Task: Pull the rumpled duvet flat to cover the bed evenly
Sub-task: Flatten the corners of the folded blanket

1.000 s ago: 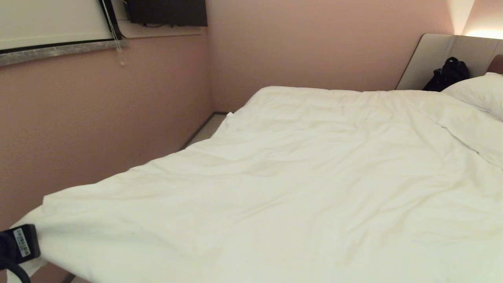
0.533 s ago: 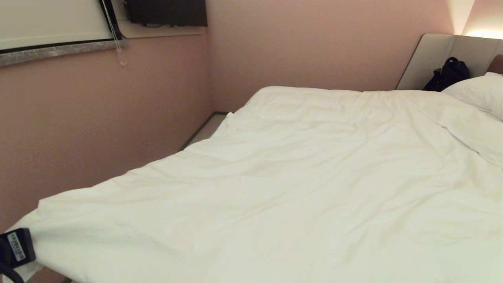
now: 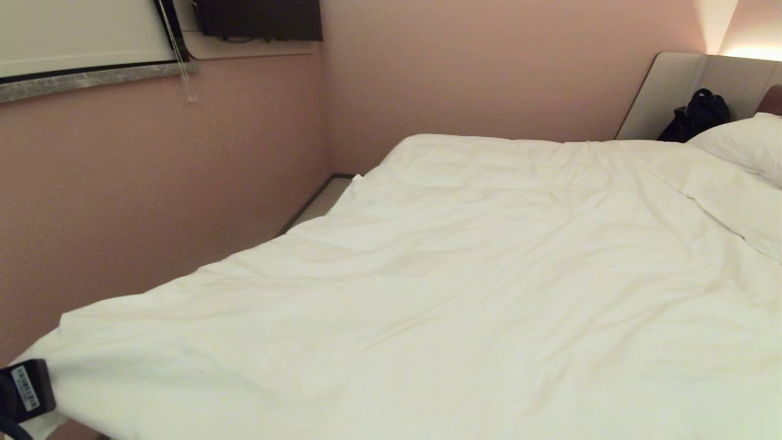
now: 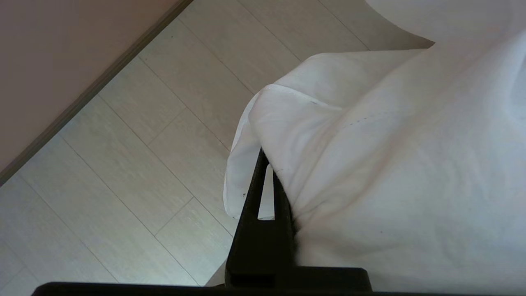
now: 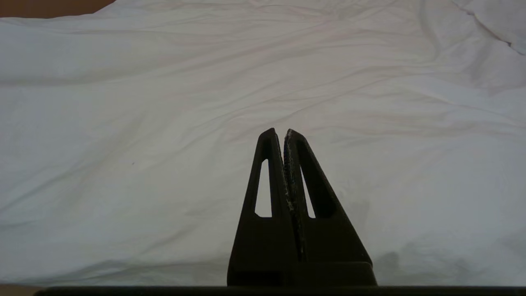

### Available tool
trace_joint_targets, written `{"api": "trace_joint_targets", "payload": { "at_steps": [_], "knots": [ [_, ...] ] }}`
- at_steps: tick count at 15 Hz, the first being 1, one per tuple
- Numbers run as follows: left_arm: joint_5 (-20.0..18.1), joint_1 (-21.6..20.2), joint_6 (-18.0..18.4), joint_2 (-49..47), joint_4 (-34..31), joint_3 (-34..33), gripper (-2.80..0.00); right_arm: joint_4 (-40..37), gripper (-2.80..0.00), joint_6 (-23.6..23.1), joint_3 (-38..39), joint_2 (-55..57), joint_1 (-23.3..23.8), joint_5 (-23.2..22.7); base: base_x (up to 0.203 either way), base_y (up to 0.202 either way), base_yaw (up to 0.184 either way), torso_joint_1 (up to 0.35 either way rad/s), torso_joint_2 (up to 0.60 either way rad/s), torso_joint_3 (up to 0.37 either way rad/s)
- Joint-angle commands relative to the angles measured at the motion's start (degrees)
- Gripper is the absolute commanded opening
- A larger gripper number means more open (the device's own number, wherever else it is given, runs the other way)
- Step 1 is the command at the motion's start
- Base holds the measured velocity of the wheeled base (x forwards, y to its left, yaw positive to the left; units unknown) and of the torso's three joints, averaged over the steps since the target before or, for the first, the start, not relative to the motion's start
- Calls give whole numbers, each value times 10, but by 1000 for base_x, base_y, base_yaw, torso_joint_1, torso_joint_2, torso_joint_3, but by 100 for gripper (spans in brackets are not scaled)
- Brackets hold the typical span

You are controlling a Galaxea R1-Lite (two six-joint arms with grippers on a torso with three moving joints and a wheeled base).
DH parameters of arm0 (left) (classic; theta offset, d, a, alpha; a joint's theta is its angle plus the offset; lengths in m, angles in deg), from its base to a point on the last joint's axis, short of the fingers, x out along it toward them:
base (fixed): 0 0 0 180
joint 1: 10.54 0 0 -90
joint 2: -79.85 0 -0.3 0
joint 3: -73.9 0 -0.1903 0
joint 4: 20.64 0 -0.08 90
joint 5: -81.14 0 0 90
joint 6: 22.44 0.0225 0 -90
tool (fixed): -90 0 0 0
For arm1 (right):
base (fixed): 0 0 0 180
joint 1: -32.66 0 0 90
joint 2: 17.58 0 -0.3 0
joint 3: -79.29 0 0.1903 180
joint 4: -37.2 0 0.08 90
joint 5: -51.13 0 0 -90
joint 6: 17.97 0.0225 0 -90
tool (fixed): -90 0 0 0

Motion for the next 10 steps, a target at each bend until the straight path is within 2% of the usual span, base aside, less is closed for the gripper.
{"api": "trace_joint_targets", "payload": {
  "at_steps": [1,5,6,10],
  "knots": [
    [1,0,0,0,-1,-3,-280,0,-280,0,0,1,0,0,0,0,0,0,0,0],
    [1,0,1,-1,-2,-11,-280,0,-280,0,0,1,0,0,0,0,0,0,0,0],
    [1,0,1,0,-2,-11,0,0,-280,0,0,0,0,0,0,0,0,0,0,0],
    [1,0,1,13,-1,-21,0,0,-280,0,0,0,0,0,0,0,0,0,0,0]
  ]
}}
